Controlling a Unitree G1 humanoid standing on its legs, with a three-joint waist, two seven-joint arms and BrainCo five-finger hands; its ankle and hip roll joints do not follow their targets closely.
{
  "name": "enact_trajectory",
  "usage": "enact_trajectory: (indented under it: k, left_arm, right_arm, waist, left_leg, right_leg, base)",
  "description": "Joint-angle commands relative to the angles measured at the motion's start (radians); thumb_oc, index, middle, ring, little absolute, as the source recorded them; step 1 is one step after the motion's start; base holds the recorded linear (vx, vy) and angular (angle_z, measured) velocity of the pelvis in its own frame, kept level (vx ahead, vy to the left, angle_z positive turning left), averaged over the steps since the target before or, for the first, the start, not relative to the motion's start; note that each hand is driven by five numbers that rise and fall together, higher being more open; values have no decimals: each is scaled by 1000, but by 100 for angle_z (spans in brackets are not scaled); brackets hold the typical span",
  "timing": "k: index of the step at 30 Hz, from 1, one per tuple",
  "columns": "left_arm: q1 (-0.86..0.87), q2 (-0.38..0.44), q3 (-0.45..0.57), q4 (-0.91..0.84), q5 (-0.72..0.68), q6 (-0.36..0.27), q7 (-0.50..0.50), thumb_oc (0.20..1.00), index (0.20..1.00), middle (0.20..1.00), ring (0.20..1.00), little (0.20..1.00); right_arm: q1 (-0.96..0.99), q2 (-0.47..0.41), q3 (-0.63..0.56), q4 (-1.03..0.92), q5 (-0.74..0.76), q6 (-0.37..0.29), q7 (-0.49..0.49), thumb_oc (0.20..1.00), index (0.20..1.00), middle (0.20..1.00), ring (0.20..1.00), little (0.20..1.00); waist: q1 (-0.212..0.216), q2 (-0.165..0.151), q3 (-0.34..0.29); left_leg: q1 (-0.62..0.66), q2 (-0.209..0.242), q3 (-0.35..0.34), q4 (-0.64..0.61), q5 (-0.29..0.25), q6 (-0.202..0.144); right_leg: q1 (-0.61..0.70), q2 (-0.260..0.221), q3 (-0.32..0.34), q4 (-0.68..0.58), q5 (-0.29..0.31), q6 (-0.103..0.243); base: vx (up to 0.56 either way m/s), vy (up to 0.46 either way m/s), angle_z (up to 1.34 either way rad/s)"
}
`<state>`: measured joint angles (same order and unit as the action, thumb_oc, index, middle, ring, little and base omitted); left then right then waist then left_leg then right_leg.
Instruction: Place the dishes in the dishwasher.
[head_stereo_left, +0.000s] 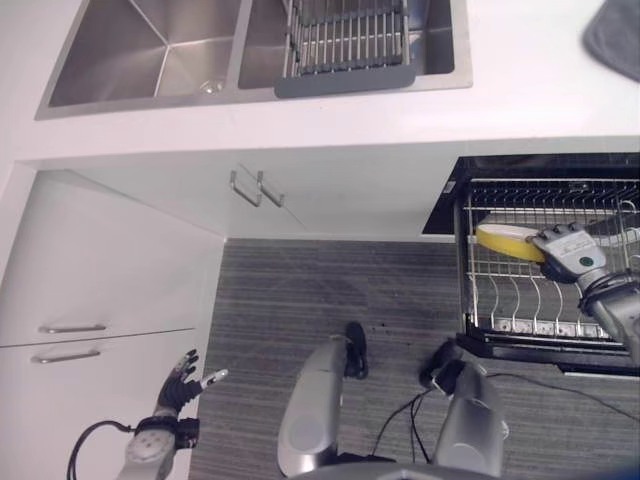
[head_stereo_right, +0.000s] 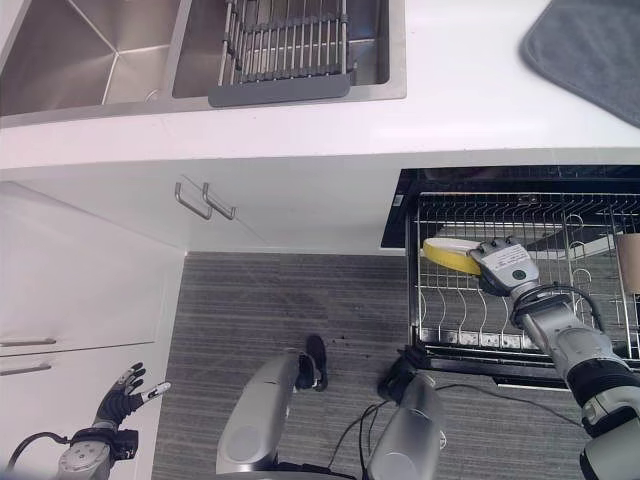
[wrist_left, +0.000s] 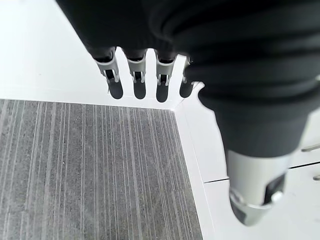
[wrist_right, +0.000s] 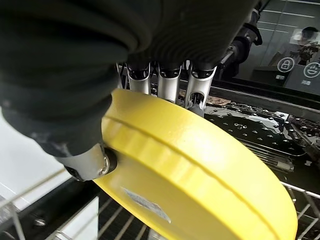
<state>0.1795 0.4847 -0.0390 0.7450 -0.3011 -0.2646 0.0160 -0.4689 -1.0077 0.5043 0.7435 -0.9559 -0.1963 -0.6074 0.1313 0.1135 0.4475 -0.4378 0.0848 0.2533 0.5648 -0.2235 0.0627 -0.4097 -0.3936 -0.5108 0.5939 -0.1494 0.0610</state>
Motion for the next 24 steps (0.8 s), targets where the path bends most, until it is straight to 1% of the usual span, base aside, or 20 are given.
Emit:
enact_trajectory:
  k: [1, 5, 6, 7, 8, 9, 10, 12, 14, 15, 16, 18, 21, 24]
  left_arm:
    - [29, 62, 2, -17, -37, -22, 3, 1000, 1000, 1000, 1000, 1000]
    - [29, 59, 4, -16, -31, -25, -2, 1000, 1000, 1000, 1000, 1000]
    - [28, 62, 6, -12, -31, -35, -12, 1000, 1000, 1000, 1000, 1000]
    - [28, 66, 10, -13, -35, -38, -17, 1000, 1000, 1000, 1000, 1000]
    - [27, 67, 12, -15, -35, -37, -19, 1000, 1000, 1000, 1000, 1000]
    - [27, 69, 14, -16, -36, -39, -22, 1000, 1000, 1000, 1000, 1000]
    - [21, 76, 16, -18, -39, -38, -27, 1000, 1000, 1000, 1000, 1000]
    - [10, 90, 24, -27, -42, -31, -42, 1000, 1000, 1000, 1000, 1000]
    - [7, 92, 25, -32, -44, -24, -45, 1000, 1000, 1000, 1000, 1000]
    - [4, 91, 25, -33, -39, -23, -47, 1000, 1000, 1000, 1000, 1000]
    - [-3, 86, 20, -34, -32, -22, -45, 1000, 1000, 1000, 1000, 1000]
    - [-8, 79, 11, -40, -24, -20, -39, 1000, 1000, 1000, 1000, 1000]
    - [-16, 74, 3, -66, -10, -7, -29, 1000, 1000, 1000, 1000, 1000]
    - [-23, 80, -1, -91, -16, 27, -16, 1000, 1000, 1000, 1000, 1000]
  right_arm:
    - [-52, -30, 29, 44, 79, 32, 16, 200, 200, 200, 200, 200]
    - [-59, -30, 28, 83, 81, 16, 23, 200, 200, 200, 200, 200]
    - [-74, -35, 41, 103, 81, 19, 73, 200, 200, 200, 200, 200]
    - [-78, -40, 48, 103, 117, 17, 119, 200, 200, 200, 200, 200]
    - [-79, -41, 48, 104, 122, 15, 130, 200, 200, 200, 200, 200]
    - [-83, -40, 53, 114, 127, 9, 170, 200, 200, 200, 200, 200]
    - [-92, -36, 71, 131, 156, -23, 236, 200, 200, 200, 200, 200]
    - [-102, -33, 97, 144, 247, -32, 365, 200, 200, 200, 200, 200]
    - [-101, -21, 99, 161, 321, -23, 425, 200, 200, 200, 200, 200]
    - [-98, -7, 92, 182, 354, -23, 448, 570, 570, 570, 570, 570]
    - [-102, 15, 81, 208, 401, -8, 492, 1000, 1000, 1000, 1000, 1000]
    - [-109, 40, 67, 231, 417, -2, 528, 1000, 1000, 1000, 1000, 1000]
    - [-121, 75, 33, 261, 477, 35, 592, 1000, 1000, 1000, 1000, 1000]
    - [-131, 96, 7, 280, 525, 35, 637, 1000, 1000, 1000, 1000, 1000]
  waist:
    - [44, -25, -54]
    - [48, -21, -49]
    - [51, -17, -46]
    - [52, -16, -44]
    - [53, -15, -43]
    - [54, -15, -43]
    - [58, -13, -41]
    - [64, -14, -36]
    - [67, -13, -33]
    - [69, -13, -31]
    - [71, -12, -28]
    - [75, -9, -24]
    - [77, -4, -16]
    - [77, -1, -12]
  left_leg:
    - [103, 43, 25, -97, -35, -62]
    - [97, 45, 25, -95, -33, -64]
    - [90, 47, 28, -94, -30, -66]
    - [85, 48, 28, -92, -29, -68]
    - [84, 49, 28, -92, -29, -68]
    - [81, 51, 30, -90, -28, -70]
    - [78, 52, 30, -92, -25, -70]
    - [77, 51, 30, -96, -21, -73]
    - [77, 51, 30, -97, -20, -74]
    - [78, 51, 31, -98, -19, -75]
    - [78, 51, 32, -98, -18, -75]
    - [79, 49, 31, -101, -16, -75]
    - [76, 50, 30, -99, -12, -77]
    - [80, 47, 29, -102, -9, -77]
  right_leg:
    - [-44, -73, 63, 54, -31, 117]
    - [-48, -77, 60, 58, -32, 116]
    - [-52, -81, 56, 56, -31, 117]
    - [-55, -81, 57, 57, -32, 116]
    - [-56, -81, 57, 57, -32, 116]
    - [-57, -83, 56, 58, -33, 115]
    - [-60, -84, 56, 59, -32, 115]
    - [-59, -85, 52, 56, -32, 114]
    - [-58, -86, 50, 56, -34, 113]
    - [-55, -87, 47, 55, -34, 112]
    - [-53, -89, 44, 54, -33, 111]
    - [-49, -88, 41, 49, -32, 109]
    - [-49, -91, 40, 51, -31, 108]
    - [-44, -89, 40, 49, -29, 107]
  base:
    - [0, 0, 0]
    - [0, 0, 0]
    - [0, 0, 0]
    - [-32, -12, 0]
    - [0, 0, 0]
    - [0, 0, 0]
    - [0, 0, 0]
    - [0, 0, 0]
    - [0, 0, 0]
    - [0, 0, 0]
    - [0, 0, 0]
    - [0, 0, 0]
    - [-21, 12, 0]
    - [-26, 32, 1]
